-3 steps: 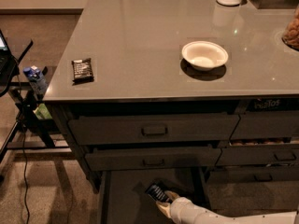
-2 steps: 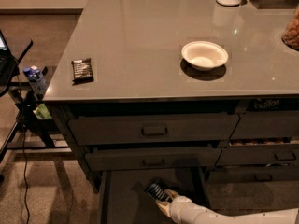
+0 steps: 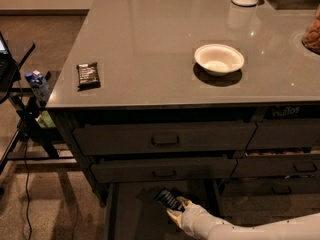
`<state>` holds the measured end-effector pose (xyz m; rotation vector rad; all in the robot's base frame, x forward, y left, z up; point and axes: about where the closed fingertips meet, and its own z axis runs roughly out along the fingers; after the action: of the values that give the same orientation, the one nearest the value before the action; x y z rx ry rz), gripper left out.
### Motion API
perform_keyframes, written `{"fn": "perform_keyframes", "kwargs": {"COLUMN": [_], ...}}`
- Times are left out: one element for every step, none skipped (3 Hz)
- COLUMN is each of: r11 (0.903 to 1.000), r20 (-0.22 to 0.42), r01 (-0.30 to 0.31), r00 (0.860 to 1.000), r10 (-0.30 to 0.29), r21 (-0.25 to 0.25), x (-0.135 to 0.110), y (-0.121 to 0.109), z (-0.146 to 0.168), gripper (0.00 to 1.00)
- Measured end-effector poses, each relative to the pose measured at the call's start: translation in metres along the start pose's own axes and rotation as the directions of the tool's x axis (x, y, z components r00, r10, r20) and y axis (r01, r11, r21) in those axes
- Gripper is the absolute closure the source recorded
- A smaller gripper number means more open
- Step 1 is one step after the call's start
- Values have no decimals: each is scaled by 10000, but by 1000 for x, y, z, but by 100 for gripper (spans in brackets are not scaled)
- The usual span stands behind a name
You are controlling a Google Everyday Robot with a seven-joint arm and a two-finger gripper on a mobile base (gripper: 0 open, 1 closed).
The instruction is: Pick rxbar blueberry from bottom drawer and place on counter
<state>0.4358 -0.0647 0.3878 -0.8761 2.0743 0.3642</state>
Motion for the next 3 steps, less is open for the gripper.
{"fn": "perform_keyframes", "kwargs": {"r11": [9992,9992,9977], "r20": [421,422,585], "r01": [321,324,614], "r00": [9986,9986,9963], "r10": [-331,-334,-630], "r21": [247,246,289], "x": [-31,-31,-50], "y": [-6,-6,-7], "z": [-14,-14,-23], "gripper": [100,100,100]}}
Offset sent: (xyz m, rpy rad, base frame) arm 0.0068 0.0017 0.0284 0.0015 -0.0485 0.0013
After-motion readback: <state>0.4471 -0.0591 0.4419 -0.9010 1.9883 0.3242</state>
